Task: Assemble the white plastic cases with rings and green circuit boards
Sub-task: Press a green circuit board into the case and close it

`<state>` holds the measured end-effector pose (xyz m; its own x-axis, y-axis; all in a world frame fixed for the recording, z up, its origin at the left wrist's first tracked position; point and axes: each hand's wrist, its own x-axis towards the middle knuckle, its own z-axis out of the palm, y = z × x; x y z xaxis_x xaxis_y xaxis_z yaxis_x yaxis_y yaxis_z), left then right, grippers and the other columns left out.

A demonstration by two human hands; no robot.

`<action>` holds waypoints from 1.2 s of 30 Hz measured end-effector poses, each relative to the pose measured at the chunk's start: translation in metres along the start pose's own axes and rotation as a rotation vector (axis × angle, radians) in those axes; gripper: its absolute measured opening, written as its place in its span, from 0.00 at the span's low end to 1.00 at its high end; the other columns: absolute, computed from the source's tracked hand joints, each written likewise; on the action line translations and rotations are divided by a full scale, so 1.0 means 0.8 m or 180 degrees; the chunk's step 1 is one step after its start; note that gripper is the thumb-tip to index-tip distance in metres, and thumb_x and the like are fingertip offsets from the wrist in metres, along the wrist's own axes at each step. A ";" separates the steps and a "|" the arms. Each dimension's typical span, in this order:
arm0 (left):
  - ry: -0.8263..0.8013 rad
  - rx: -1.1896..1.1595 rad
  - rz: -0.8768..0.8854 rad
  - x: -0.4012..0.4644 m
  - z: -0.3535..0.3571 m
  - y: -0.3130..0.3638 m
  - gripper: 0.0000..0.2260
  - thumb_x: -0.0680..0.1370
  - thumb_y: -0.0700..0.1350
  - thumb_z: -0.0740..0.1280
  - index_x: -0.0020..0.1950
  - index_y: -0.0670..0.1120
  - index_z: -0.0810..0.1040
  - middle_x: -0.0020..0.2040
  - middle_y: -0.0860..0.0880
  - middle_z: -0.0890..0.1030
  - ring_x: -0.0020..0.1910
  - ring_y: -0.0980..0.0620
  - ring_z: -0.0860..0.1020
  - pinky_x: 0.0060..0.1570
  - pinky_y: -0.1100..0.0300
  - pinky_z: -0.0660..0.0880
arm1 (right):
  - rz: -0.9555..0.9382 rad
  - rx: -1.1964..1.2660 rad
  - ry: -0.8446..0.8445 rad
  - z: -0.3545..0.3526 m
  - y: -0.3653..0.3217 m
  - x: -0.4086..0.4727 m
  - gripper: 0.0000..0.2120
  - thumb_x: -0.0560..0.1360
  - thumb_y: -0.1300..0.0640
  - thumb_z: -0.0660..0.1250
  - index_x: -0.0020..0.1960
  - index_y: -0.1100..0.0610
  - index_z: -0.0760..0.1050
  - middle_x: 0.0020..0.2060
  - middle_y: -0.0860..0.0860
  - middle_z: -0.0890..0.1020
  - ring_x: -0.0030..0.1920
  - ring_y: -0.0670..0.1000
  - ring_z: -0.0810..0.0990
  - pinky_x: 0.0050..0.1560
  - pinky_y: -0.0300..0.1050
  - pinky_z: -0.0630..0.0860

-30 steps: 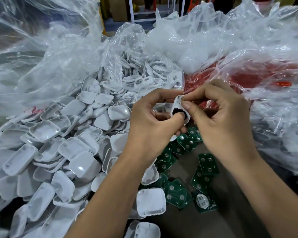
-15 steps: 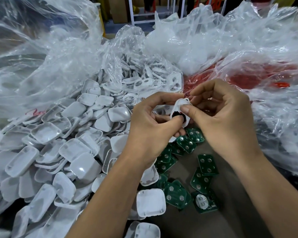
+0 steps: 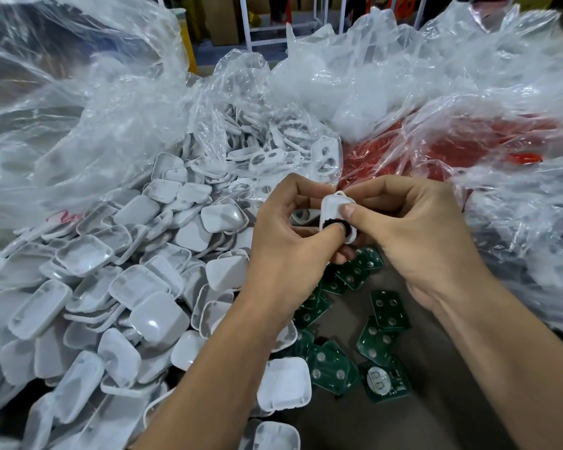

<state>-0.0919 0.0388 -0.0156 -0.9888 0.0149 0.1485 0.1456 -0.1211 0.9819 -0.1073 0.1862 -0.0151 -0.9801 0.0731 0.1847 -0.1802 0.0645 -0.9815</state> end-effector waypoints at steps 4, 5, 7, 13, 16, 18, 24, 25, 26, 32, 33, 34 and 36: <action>0.0048 0.0070 -0.0079 0.001 0.002 -0.001 0.13 0.74 0.30 0.70 0.50 0.46 0.77 0.44 0.45 0.84 0.29 0.44 0.83 0.29 0.60 0.77 | -0.0168 -0.0331 0.0017 -0.001 -0.001 -0.001 0.07 0.73 0.63 0.79 0.46 0.52 0.87 0.39 0.48 0.89 0.38 0.52 0.89 0.42 0.52 0.86; 0.0064 0.0093 -0.0104 0.001 0.002 -0.002 0.13 0.74 0.29 0.70 0.50 0.46 0.77 0.43 0.45 0.84 0.28 0.44 0.83 0.29 0.60 0.76 | -0.0222 -0.0472 0.0029 -0.001 -0.001 -0.001 0.07 0.73 0.63 0.79 0.46 0.52 0.87 0.38 0.47 0.89 0.39 0.50 0.89 0.43 0.51 0.86; 0.0081 0.0113 -0.0143 0.001 0.001 -0.003 0.13 0.74 0.28 0.70 0.49 0.45 0.77 0.44 0.45 0.84 0.28 0.44 0.83 0.28 0.60 0.76 | -0.0264 -0.0644 0.0056 -0.001 -0.001 -0.001 0.08 0.72 0.62 0.80 0.45 0.51 0.87 0.38 0.45 0.88 0.40 0.47 0.88 0.45 0.52 0.86; 0.0119 0.0172 -0.0156 0.000 0.002 -0.001 0.13 0.74 0.27 0.70 0.49 0.44 0.76 0.46 0.41 0.84 0.27 0.44 0.82 0.27 0.60 0.76 | -0.0189 -0.0656 0.0040 -0.002 -0.001 0.000 0.07 0.72 0.62 0.80 0.44 0.51 0.87 0.38 0.46 0.88 0.39 0.48 0.88 0.45 0.52 0.86; 0.0113 0.0207 -0.0168 -0.001 0.002 -0.001 0.13 0.74 0.28 0.71 0.50 0.44 0.76 0.47 0.42 0.84 0.27 0.43 0.83 0.27 0.59 0.77 | -0.0195 -0.0686 0.0018 -0.003 -0.003 0.001 0.08 0.71 0.63 0.80 0.44 0.51 0.87 0.38 0.45 0.88 0.40 0.47 0.88 0.44 0.49 0.86; 0.0103 0.0218 -0.0196 -0.001 0.002 -0.001 0.13 0.74 0.28 0.71 0.50 0.44 0.76 0.48 0.42 0.84 0.28 0.43 0.83 0.28 0.58 0.77 | -0.0204 -0.0668 0.0007 -0.004 -0.005 0.001 0.09 0.71 0.64 0.81 0.43 0.51 0.87 0.38 0.45 0.88 0.40 0.46 0.88 0.44 0.44 0.86; 0.0088 0.0143 -0.0306 -0.002 0.000 -0.001 0.13 0.74 0.28 0.70 0.50 0.45 0.76 0.46 0.45 0.84 0.28 0.43 0.84 0.27 0.59 0.77 | -0.0048 -0.0419 -0.0022 -0.004 -0.009 0.001 0.09 0.70 0.66 0.80 0.41 0.53 0.86 0.37 0.49 0.88 0.39 0.51 0.88 0.43 0.44 0.85; 0.0069 0.0131 -0.0302 -0.002 0.000 -0.001 0.12 0.75 0.29 0.70 0.50 0.45 0.77 0.45 0.45 0.84 0.29 0.43 0.84 0.27 0.60 0.77 | 0.0007 -0.0328 -0.0030 -0.005 -0.010 0.001 0.08 0.70 0.66 0.80 0.41 0.54 0.87 0.38 0.50 0.88 0.39 0.51 0.88 0.43 0.43 0.84; 0.0036 0.0115 -0.0297 -0.002 0.000 0.000 0.10 0.76 0.31 0.71 0.50 0.45 0.77 0.45 0.45 0.84 0.29 0.43 0.84 0.27 0.60 0.76 | 0.0064 -0.0237 -0.0036 -0.006 -0.011 0.002 0.08 0.70 0.66 0.80 0.41 0.54 0.87 0.38 0.51 0.88 0.40 0.52 0.88 0.42 0.42 0.83; -0.0288 -0.0459 -0.0598 -0.001 -0.007 0.010 0.10 0.84 0.49 0.64 0.56 0.43 0.78 0.45 0.42 0.85 0.30 0.43 0.82 0.24 0.60 0.75 | 0.0418 0.0182 -0.0119 -0.011 -0.017 0.001 0.05 0.70 0.66 0.79 0.42 0.59 0.86 0.39 0.56 0.88 0.37 0.52 0.86 0.38 0.40 0.80; -0.0366 -0.0609 -0.0737 -0.001 -0.007 0.012 0.14 0.85 0.52 0.62 0.60 0.42 0.77 0.45 0.42 0.85 0.30 0.44 0.82 0.25 0.61 0.76 | 0.0481 0.0262 -0.0150 -0.012 -0.019 0.001 0.05 0.70 0.67 0.79 0.41 0.59 0.86 0.39 0.57 0.88 0.37 0.53 0.85 0.39 0.42 0.80; -0.0463 -0.0773 -0.0900 -0.001 -0.008 0.014 0.18 0.84 0.54 0.60 0.63 0.41 0.76 0.45 0.42 0.84 0.31 0.44 0.82 0.26 0.60 0.77 | 0.0547 0.0348 -0.0193 -0.013 -0.022 0.001 0.04 0.69 0.66 0.79 0.40 0.59 0.86 0.39 0.58 0.88 0.38 0.55 0.84 0.41 0.45 0.80; -0.0684 -0.1130 -0.1239 -0.001 -0.008 0.018 0.20 0.84 0.54 0.60 0.65 0.40 0.76 0.46 0.40 0.84 0.32 0.44 0.83 0.28 0.60 0.80 | 0.0704 0.0577 -0.0334 -0.016 -0.027 0.002 0.05 0.63 0.62 0.80 0.38 0.58 0.87 0.38 0.58 0.87 0.37 0.55 0.83 0.40 0.46 0.80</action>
<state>-0.0894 0.0305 -0.0025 -0.9331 0.3224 -0.1595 -0.2849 -0.3919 0.8748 -0.1036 0.1974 0.0069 -0.9988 -0.0383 -0.0314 0.0358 -0.1208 -0.9920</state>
